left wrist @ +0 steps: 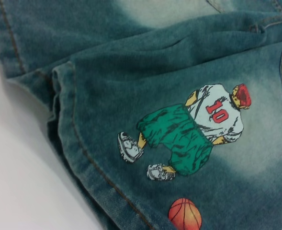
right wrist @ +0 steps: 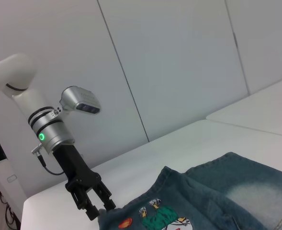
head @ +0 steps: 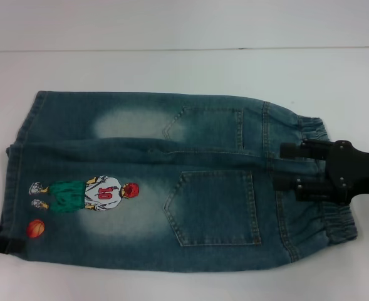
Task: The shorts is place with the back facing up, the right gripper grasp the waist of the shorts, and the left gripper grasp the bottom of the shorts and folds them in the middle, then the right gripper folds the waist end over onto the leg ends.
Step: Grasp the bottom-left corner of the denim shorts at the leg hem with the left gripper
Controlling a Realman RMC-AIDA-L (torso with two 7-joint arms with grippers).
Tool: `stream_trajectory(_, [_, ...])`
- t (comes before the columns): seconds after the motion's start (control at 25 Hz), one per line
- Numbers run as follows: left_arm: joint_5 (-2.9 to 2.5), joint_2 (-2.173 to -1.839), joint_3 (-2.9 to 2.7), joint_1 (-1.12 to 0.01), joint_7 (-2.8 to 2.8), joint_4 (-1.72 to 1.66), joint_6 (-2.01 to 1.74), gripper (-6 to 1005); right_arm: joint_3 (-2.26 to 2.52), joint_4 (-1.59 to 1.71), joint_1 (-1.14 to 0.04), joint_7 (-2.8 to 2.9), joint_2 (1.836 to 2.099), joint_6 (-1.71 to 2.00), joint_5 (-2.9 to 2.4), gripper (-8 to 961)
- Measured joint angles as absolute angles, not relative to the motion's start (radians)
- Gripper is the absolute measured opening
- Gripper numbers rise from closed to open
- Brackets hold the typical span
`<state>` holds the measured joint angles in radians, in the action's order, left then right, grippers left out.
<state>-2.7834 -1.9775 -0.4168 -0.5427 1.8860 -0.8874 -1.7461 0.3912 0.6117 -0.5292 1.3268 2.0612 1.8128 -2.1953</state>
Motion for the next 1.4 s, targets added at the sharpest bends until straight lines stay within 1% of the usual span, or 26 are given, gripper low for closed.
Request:
stream_trajectory(0.92, [-2.844,-1.976,-0.410,-0.535,1.894,-0.886,-1.744,831,0.391,0.617,-0.528,1.331,2.060,1.825,-2.186,832])
stream_trajectory(1.4, [-2.835,-1.987,-0.417,-0.550,1.890,-0.879,-1.762,822,0.390,0.616,-0.528,1.328,2.059,1.826,-2.183,832])
